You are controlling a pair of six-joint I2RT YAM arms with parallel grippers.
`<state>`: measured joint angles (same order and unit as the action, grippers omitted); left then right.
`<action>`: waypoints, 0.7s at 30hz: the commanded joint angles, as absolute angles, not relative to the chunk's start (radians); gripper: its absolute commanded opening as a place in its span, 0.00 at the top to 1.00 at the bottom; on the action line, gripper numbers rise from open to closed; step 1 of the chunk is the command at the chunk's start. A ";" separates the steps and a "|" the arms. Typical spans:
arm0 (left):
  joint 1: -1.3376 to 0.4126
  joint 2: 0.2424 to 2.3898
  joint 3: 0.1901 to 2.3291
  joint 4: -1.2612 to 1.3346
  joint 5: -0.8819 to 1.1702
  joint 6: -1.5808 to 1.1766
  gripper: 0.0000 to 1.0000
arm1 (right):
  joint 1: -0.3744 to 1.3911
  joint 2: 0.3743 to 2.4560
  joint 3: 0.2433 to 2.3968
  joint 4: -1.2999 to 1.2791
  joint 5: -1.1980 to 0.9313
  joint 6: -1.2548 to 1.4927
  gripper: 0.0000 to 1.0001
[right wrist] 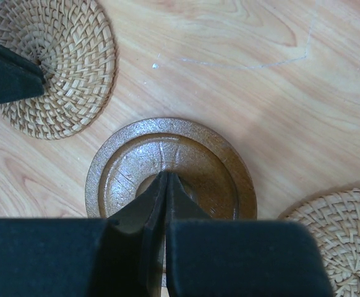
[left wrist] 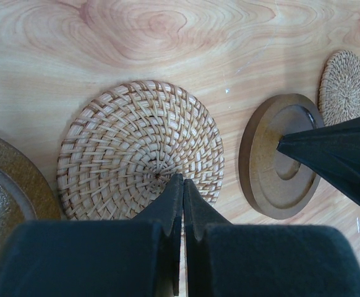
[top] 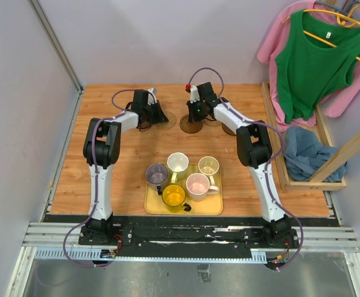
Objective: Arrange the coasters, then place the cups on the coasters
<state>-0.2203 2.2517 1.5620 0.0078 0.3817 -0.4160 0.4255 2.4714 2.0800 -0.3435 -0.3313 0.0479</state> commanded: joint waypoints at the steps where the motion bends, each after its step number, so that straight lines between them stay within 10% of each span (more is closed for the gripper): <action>1: -0.225 2.285 1.590 -0.017 0.370 -0.412 0.99 | 0.440 2.525 2.127 -0.372 -0.253 0.038 0.98; 21: -0.225 2.280 1.601 -0.028 0.370 -0.397 1.00 | 0.436 2.515 2.185 -0.264 -0.242 0.025 0.90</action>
<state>-0.2203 2.2559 1.5734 -0.0036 0.3786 -0.4145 0.4271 2.5431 2.1963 -0.3199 -0.2615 0.0471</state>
